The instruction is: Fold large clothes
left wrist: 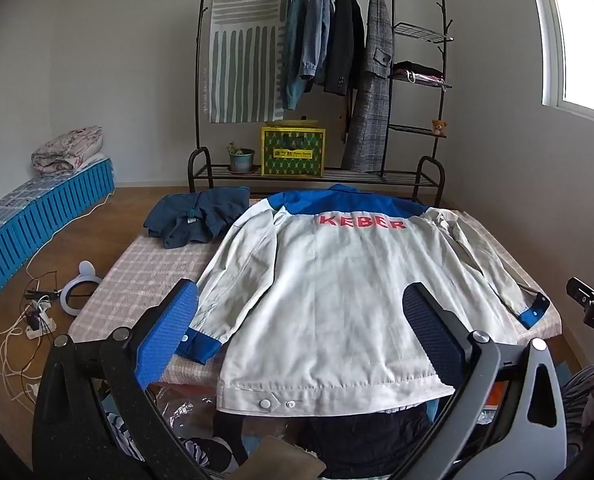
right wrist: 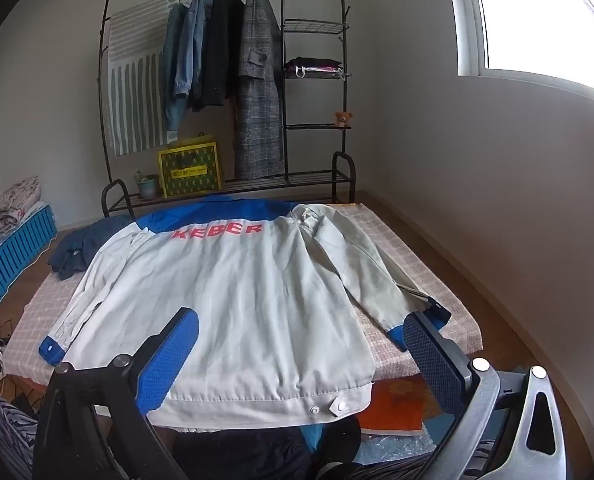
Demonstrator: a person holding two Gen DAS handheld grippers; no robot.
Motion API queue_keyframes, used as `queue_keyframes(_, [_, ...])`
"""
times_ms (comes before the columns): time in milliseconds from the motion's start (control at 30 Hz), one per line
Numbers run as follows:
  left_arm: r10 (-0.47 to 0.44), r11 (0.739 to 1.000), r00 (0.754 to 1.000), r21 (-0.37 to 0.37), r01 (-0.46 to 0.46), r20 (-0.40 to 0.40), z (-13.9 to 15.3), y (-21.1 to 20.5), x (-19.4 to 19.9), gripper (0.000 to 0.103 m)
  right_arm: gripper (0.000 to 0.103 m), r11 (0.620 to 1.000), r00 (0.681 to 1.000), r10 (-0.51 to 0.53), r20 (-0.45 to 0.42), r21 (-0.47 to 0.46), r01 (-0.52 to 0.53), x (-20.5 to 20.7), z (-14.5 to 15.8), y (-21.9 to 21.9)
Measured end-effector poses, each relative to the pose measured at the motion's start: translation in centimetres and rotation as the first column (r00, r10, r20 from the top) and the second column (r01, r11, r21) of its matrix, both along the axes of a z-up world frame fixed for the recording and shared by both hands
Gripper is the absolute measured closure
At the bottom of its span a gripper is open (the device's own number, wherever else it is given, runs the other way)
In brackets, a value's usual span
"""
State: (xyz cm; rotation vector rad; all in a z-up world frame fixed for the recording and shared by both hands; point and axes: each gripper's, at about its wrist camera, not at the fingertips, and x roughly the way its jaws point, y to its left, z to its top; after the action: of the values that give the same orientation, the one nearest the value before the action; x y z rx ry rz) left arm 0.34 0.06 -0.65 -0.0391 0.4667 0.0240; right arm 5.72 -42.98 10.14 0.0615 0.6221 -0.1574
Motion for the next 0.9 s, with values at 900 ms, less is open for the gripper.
queue_keyframes(900, [0.002, 1.000, 1.000, -0.015, -0.002, -0.016, -0.8, 0.1, 0.3, 0.000, 0.000, 0.999, 0.999, -0.014, 0.050, -0.032, 0.015, -0.3, 1.4, -0.2])
